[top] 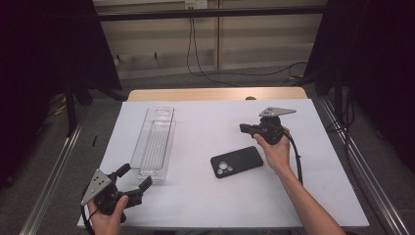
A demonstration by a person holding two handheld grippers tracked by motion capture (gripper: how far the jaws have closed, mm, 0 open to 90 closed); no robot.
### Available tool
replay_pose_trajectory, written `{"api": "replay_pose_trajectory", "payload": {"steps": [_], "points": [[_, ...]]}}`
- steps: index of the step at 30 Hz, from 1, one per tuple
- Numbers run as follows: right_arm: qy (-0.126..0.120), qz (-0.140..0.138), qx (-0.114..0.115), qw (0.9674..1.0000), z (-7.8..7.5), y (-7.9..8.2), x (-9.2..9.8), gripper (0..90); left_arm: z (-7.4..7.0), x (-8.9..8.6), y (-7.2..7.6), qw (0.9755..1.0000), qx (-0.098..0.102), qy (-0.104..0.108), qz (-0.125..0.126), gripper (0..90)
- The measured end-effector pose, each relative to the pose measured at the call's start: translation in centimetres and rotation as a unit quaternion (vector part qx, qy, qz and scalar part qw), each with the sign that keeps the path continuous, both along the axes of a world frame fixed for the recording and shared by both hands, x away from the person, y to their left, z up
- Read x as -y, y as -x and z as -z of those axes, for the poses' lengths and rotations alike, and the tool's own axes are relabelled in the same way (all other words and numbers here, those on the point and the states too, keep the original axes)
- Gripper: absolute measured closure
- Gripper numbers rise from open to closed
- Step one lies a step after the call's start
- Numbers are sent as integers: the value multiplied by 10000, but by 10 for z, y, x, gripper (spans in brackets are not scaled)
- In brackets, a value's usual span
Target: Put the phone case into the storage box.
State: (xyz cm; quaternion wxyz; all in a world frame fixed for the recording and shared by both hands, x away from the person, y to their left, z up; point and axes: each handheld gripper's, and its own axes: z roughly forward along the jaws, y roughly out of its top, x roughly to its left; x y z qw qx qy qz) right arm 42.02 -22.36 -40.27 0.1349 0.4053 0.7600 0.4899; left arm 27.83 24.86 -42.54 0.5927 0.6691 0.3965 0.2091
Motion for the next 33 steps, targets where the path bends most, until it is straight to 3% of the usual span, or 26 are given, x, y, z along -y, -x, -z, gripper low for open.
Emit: {"api": "replay_pose_trajectory", "payload": {"steps": [9,10,14,18,20,21,22,23,24,33], "points": [[380,-48,-730,9966,-4,-12,2,900,0,-1,-1,10000,3,-6,-50,47],[380,-48,-730,9966,-4,-12,2,900,0,-1,-1,10000,3,-6,-50,47],[509,-131,-1087,9927,-6,-18,2,900,0,-1,-3,9999,21,8,-110,47],[606,-168,-1258,9901,-7,-21,1,900,1,-1,-4,10000,3,-11,-89,46],[710,-219,-1403,9873,-8,-23,-1,900,1,-1,-5,10000,5,-19,-48,46],[809,-273,-1580,9837,-7,-26,-3,900,0,0,-5,10000,23,-2,-42,46],[809,-273,-1580,9837,-7,-26,-3,900,0,0,-5,10000,23,-2,-42,46],[880,-302,-1726,9806,-5,-28,-5,900,0,0,-5,10000,22,15,-52,46],[880,-302,-1726,9806,-5,-28,-5,900,0,0,-5,10000,20,17,-65,46],[1083,-438,-2200,9685,7,-41,-13,900,0,2,-7,10000,23,-13,-49,46]]}}
